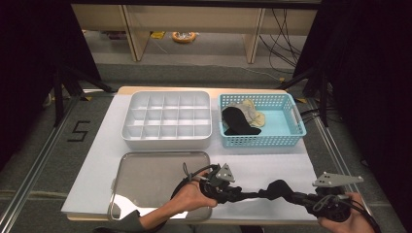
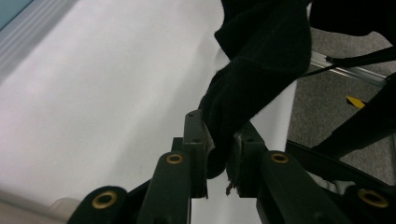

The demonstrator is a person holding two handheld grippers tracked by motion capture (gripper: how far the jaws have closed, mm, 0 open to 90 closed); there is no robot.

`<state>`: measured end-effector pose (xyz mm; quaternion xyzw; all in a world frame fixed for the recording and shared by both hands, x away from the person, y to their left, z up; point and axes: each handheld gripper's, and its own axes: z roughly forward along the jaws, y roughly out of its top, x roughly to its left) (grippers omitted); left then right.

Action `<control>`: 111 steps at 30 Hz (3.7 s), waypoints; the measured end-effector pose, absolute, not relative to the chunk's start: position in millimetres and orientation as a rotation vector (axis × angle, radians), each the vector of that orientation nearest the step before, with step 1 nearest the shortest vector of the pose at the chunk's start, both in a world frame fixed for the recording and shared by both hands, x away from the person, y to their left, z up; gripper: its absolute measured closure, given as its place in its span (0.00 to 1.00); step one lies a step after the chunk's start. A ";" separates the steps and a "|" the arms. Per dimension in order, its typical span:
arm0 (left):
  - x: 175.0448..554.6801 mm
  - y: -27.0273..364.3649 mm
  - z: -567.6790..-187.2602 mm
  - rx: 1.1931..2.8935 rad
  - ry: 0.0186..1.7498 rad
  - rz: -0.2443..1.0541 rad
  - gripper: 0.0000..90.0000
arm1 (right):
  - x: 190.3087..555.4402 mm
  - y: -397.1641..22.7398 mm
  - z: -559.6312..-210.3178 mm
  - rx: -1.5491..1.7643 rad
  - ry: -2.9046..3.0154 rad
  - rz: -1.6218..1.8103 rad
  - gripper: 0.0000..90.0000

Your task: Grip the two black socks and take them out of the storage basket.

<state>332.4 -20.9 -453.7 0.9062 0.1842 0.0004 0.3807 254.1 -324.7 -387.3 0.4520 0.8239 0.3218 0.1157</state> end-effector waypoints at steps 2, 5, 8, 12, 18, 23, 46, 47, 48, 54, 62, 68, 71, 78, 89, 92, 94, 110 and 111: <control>338.2 -19.4 -456.3 2.297 0.515 -0.009 0.86 | 257.7 -320.9 -388.6 1.371 2.426 0.929 0.95; 351.5 -16.8 -460.0 2.291 0.563 0.020 0.84 | 278.6 -318.4 -392.4 1.376 2.475 0.864 0.95; 363.8 -13.7 -466.2 2.269 0.627 0.015 0.83 | 304.1 -315.6 -398.7 1.374 2.495 0.843 0.95; 375.9 -6.6 -471.0 2.252 0.699 0.037 0.78 | 338.8 -308.6 -404.4 1.406 2.541 0.785 0.94; 385.2 1.0 -476.9 2.196 0.798 0.106 0.66 | 376.3 -301.6 -409.7 1.483 2.545 0.757 0.94; 386.1 2.4 -476.6 2.198 0.816 0.165 0.60 | 397.3 -297.1 -415.5 1.510 2.540 0.731 0.93; 382.0 6.4 -476.3 2.233 0.834 0.225 0.54 | 396.6 -303.1 -422.4 1.453 2.359 0.854 0.59; 381.8 6.2 -476.6 2.232 0.837 0.224 0.55 | 391.3 -304.2 -424.4 1.461 2.335 0.889 0.57; 381.8 6.1 -476.8 2.228 0.835 0.221 0.56 | 388.0 -307.7 -422.2 1.464 2.354 0.852 0.57; 381.1 4.2 -476.7 2.236 0.818 0.225 0.61 | 384.0 -314.4 -438.0 1.526 2.305 0.878 0.56; 380.4 2.0 -477.3 2.245 0.824 0.217 0.61 | 406.3 -319.1 -459.2 1.462 2.278 0.830 0.61; 380.8 -3.8 -479.4 2.273 0.787 0.206 0.76 | 421.2 -310.4 -470.3 1.474 2.288 0.848 0.80; 381.2 -3.9 -480.1 2.275 0.755 0.212 0.89 | 419.8 -310.3 -467.5 1.482 2.321 0.795 0.93; 374.3 2.8 -468.4 2.243 0.721 0.098 0.96 | 394.7 -323.4 -441.3 1.507 2.341 0.901 0.96; 340.1 -6.0 -457.0 2.285 0.609 0.066 0.85 | 339.9 -348.3 -420.7 1.529 2.417 0.863 0.95; 337.6 -10.9 -462.0 2.288 0.616 0.068 0.75 | 341.5 -355.9 -433.0 1.486 2.414 0.833 0.95; 338.6 -9.6 -461.0 2.314 0.595 0.092 0.71 | 342.2 -359.3 -439.4 1.499 2.410 0.814 0.95; 337.6 22.4 -455.1 2.213 0.715 0.166 0.42 | 347.4 -361.5 -444.0 1.610 2.303 0.786 0.70; 334.5 26.1 -453.6 2.204 0.751 0.164 0.41 | 348.0 -361.7 -441.5 1.613 2.299 0.808 0.69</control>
